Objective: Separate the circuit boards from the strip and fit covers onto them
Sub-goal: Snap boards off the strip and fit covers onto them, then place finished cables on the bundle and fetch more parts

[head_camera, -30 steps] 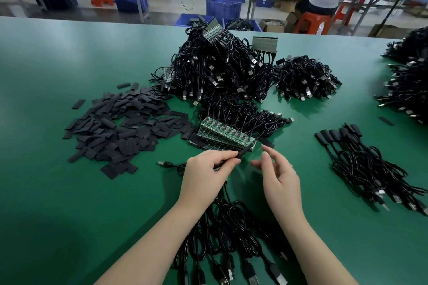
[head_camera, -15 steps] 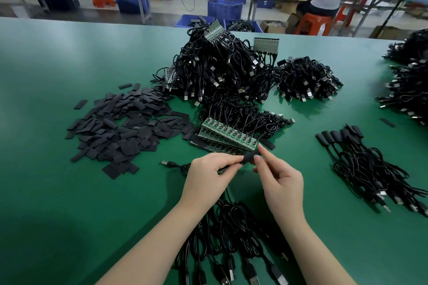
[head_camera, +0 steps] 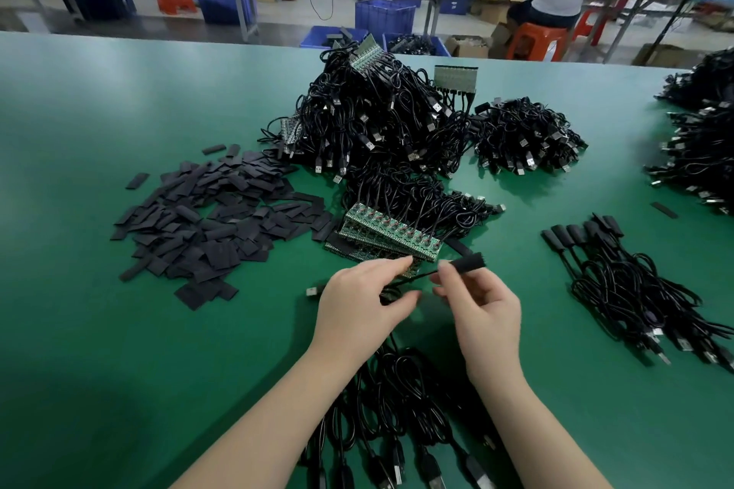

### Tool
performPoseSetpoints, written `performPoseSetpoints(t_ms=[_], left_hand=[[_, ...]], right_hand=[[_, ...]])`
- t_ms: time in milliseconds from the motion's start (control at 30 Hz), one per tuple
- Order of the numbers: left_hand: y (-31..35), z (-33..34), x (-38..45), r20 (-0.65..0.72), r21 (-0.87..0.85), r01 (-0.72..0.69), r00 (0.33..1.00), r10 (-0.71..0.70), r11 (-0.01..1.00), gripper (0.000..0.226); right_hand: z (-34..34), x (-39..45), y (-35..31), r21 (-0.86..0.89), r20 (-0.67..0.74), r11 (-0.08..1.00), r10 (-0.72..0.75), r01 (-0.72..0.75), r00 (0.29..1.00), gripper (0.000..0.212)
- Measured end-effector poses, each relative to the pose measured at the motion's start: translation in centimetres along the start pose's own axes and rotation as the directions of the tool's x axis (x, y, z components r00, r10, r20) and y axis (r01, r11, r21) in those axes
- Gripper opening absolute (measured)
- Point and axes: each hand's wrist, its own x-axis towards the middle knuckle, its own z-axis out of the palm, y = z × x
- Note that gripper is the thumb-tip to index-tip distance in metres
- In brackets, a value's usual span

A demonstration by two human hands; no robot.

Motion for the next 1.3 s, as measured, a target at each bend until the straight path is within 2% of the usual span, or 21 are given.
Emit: performPoseSetpoints(t_ms=[67,100,200,267,367,433,500,567,600,633,700,800,867,900,967,1033,1100,1167,1233,1300], left_hand=[[0.1,0.0,0.2,-0.023,0.037,-0.047,0.999,0.048,0.998,0.023],[0.1,0.0,0.1,-0.018,0.027,-0.068,0.998,0.068,0.997,0.020],[-0.1,0.1,0.0,-0.011,-0.051,-0.071,0.997,0.071,0.996,0.019],[-0.2,0.0,0.0,-0.043,-0.075,-0.085,0.996,0.082,0.994,0.020],[-0.3,0.0,0.0,-0.090,-0.074,-0.130,0.988,0.124,0.989,0.036],[-0.3,-0.2,0.0,-0.083,-0.068,-0.098,0.992,0.092,0.993,0.041],[-0.4,-0.2,-0.1,-0.057,-0.055,-0.052,0.997,0.049,0.997,0.041],[-0.4,-0.1,-0.1,-0.052,-0.036,-0.039,0.998,0.037,0.999,0.042],[-0.4,-0.1,0.0,-0.052,-0.031,-0.036,0.998,0.034,0.999,0.042],[-0.4,0.0,0.1,-0.056,-0.025,-0.032,0.998,0.030,0.999,0.041],[-0.6,0.1,0.1,-0.080,0.001,-0.015,0.997,0.016,1.000,0.042],[-1.2,0.3,0.3,-0.095,0.016,0.074,0.993,-0.072,0.997,0.049],[-1.6,0.4,0.4,-0.070,-0.037,0.137,0.988,-0.139,0.990,0.052],[-1.8,0.3,0.6,-0.050,-0.074,0.166,0.984,-0.170,0.983,0.053],[-2.1,0.3,0.9,-0.020,-0.137,0.225,0.973,-0.230,0.965,0.054],[-2.3,0.3,1.2,0.001,-0.167,0.271,0.962,-0.275,0.948,0.054],[-2.2,0.3,1.3,0.014,-0.192,0.280,0.959,-0.282,0.941,0.054],[-2.0,0.3,1.2,0.026,-0.229,0.277,0.960,-0.279,0.933,0.056],[-2.0,0.2,1.2,0.017,-0.278,0.277,0.959,-0.284,0.920,0.058],[-2.1,0.1,1.2,-0.001,-0.337,0.286,0.953,-0.304,0.897,0.058]], right_hand=[[-0.1,0.1,0.0,0.065,-0.011,0.998,0.020,-0.019,1.000,0.009],[-0.1,0.0,0.0,0.070,0.027,0.997,0.032,-0.033,0.999,0.007],[0.3,-0.5,0.1,-0.083,0.176,0.996,-0.004,0.019,0.984,0.014],[0.5,-0.7,0.0,-0.119,0.176,0.991,-0.043,0.065,0.983,0.018],[0.2,-0.2,-1.3,0.019,0.036,0.997,-0.073,0.072,0.997,0.011],[-1.6,1.1,-3.1,0.038,-0.070,0.985,-0.166,0.169,0.984,0.013],[-4.6,2.8,-5.2,-0.024,-0.160,0.958,-0.286,0.286,0.945,0.019],[-7.8,4.7,-6.6,-0.222,-0.242,0.924,-0.362,0.312,0.900,0.015],[-9.2,5.9,-6.9,-0.403,-0.265,0.874,-0.396,0.272,0.879,0.018],[-10.6,7.1,-6.8,-0.597,-0.271,0.780,-0.416,0.187,0.868,0.024],[-12.6,9.4,-5.8,-0.851,-0.242,0.525,-0.372,-0.011,0.896,0.028],[-13.7,10.9,-3.9,-0.958,-0.216,0.218,-0.124,-0.186,0.968,0.032],[-13.9,10.7,-3.0,-0.979,-0.200,0.073,-0.120,-0.192,0.972,0.030],[-13.8,10.4,-2.9,-0.984,-0.175,0.064,-0.184,-0.166,0.967,0.028],[-12.4,8.9,-3.3,-0.988,-0.103,0.139,-0.322,-0.060,0.941,0.022],[-9.5,6.8,-4.1,-0.961,0.025,0.254,-0.313,0.109,0.949,0.015],[-5.9,4.1,-5.0,-0.884,0.185,0.415,-0.117,0.217,0.976,0.011],[-2.5,1.8,-5.1,-0.794,0.362,0.558,0.117,0.241,0.925,0.016],[0.3,0.4,-4.3,-0.779,0.478,0.559,0.234,0.285,0.847,0.028],[2.3,-0.2,-3.2,-0.817,0.484,0.481,0.272,0.319,0.832,0.036]])
